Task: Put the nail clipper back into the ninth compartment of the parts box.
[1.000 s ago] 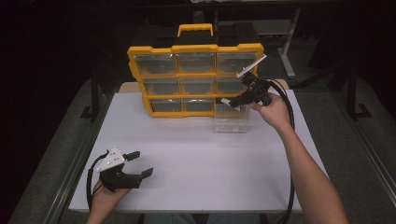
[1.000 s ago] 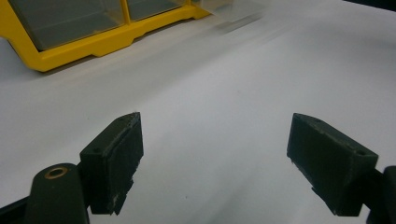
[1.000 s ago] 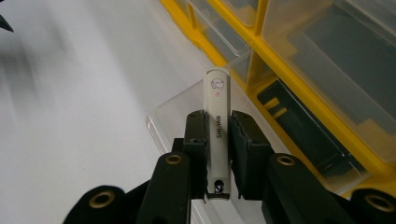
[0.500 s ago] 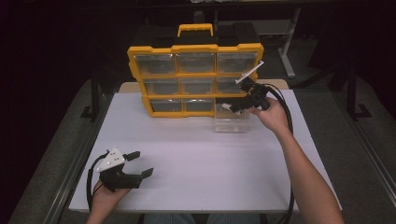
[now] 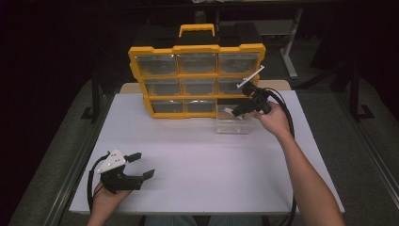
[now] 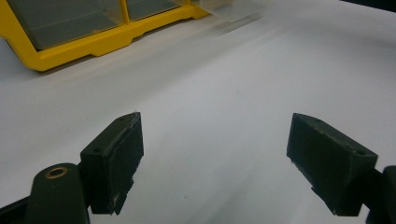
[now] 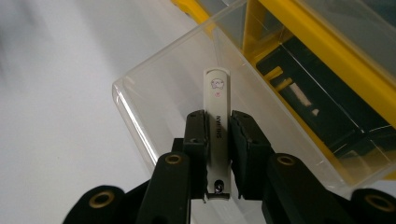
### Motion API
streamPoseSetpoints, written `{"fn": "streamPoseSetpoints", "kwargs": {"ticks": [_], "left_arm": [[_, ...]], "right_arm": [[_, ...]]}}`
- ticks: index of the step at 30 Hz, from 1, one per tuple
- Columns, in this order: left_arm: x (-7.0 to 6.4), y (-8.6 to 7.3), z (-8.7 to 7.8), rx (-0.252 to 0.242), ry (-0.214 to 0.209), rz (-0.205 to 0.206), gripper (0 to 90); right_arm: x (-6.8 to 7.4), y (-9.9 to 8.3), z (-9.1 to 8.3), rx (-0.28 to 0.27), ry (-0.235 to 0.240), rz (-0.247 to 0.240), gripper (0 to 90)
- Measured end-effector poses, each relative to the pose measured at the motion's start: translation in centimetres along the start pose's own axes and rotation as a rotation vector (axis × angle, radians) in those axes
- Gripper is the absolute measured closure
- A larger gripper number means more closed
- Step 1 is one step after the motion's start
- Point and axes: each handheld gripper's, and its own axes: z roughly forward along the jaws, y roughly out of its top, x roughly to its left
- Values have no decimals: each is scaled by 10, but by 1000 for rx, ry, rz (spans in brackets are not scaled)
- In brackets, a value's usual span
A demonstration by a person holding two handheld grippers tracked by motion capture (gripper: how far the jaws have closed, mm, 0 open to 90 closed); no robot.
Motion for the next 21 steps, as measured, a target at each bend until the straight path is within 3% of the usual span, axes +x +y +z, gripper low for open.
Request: {"fn": "streamPoseSetpoints", "kwargs": {"ticks": [14,18,21], "left_arm": [[0,0,0,-2,-3,0,188],[0,0,0,-1,-2,1,187],[0,0,0,0,-3,3,188]], "right_arm": [[1,-1,8,13,5,2,749],[-1,-2,11,20,13,13,653],[1,-2,8,14,6,9,640]]}}
